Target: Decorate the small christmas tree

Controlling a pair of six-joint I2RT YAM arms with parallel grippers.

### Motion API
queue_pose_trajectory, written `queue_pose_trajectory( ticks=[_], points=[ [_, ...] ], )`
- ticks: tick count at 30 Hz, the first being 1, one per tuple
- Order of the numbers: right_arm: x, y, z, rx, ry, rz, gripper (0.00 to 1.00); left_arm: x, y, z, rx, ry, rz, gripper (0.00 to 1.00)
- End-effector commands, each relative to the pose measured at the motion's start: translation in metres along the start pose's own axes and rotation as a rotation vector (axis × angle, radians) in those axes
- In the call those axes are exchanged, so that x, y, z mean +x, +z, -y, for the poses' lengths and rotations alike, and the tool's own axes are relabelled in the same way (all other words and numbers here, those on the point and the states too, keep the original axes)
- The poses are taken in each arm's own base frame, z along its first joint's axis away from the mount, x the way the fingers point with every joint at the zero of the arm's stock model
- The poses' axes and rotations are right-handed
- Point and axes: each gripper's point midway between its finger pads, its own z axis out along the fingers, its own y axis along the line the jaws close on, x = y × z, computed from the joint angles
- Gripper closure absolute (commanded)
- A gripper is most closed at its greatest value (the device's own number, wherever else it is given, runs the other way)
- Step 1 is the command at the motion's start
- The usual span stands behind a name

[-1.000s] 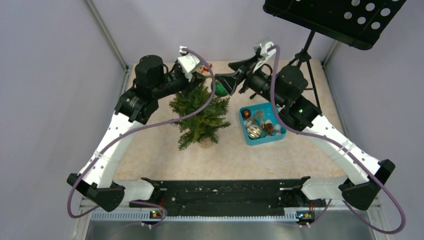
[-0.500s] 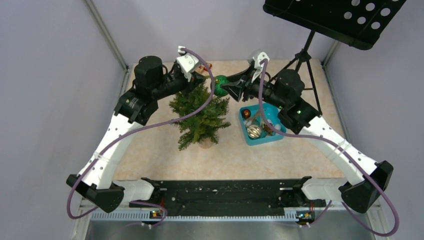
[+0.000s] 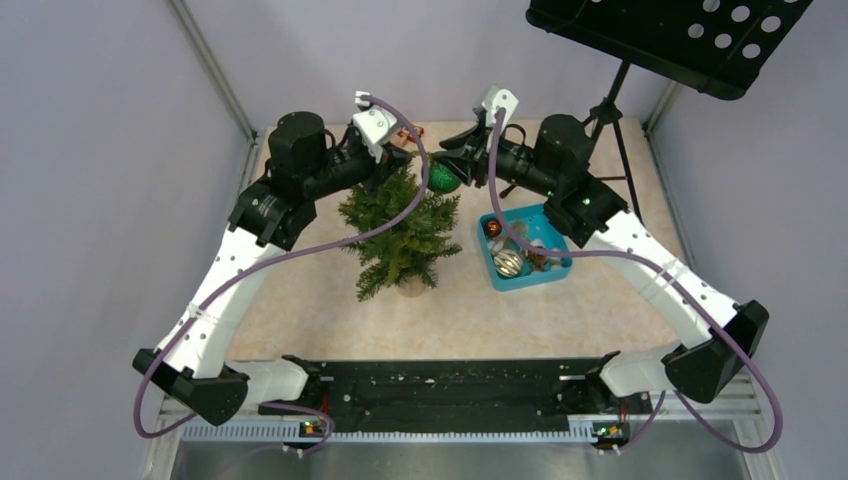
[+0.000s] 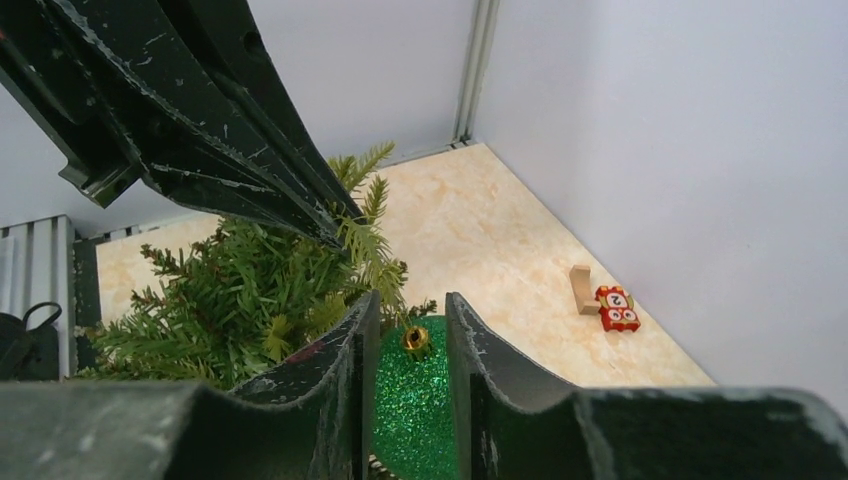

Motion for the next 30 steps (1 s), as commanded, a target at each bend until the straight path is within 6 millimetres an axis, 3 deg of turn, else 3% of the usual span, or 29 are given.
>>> queue_pose_trajectory(
  ticks=[1, 8, 18, 28, 30],
  points=[
    [-0.014, 0.001, 0.000, -0.027, -0.050, 0.013, 0.71, 0.014, 0.002, 0.007, 0.020, -0.040, -0.044, 1.00],
    [-0.011, 0.005, -0.003, -0.060, -0.055, -0.013, 0.74, 0.015, 0.003, 0.007, 0.023, -0.041, -0.046, 1.00],
    [-0.022, 0.004, -0.003, -0.056, -0.066, 0.017, 1.00, 0.016, 0.005, 0.007, 0.029, -0.048, -0.050, 1.00],
    [-0.022, 0.003, -0.009, -0.091, -0.051, 0.021, 1.00, 0.024, 0.009, 0.008, 0.028, -0.063, -0.064, 1.00],
    [-0.022, 0.002, -0.010, -0.093, -0.053, 0.022, 0.91, 0.022, 0.009, 0.007, 0.027, -0.064, -0.060, 1.00]
  ],
)
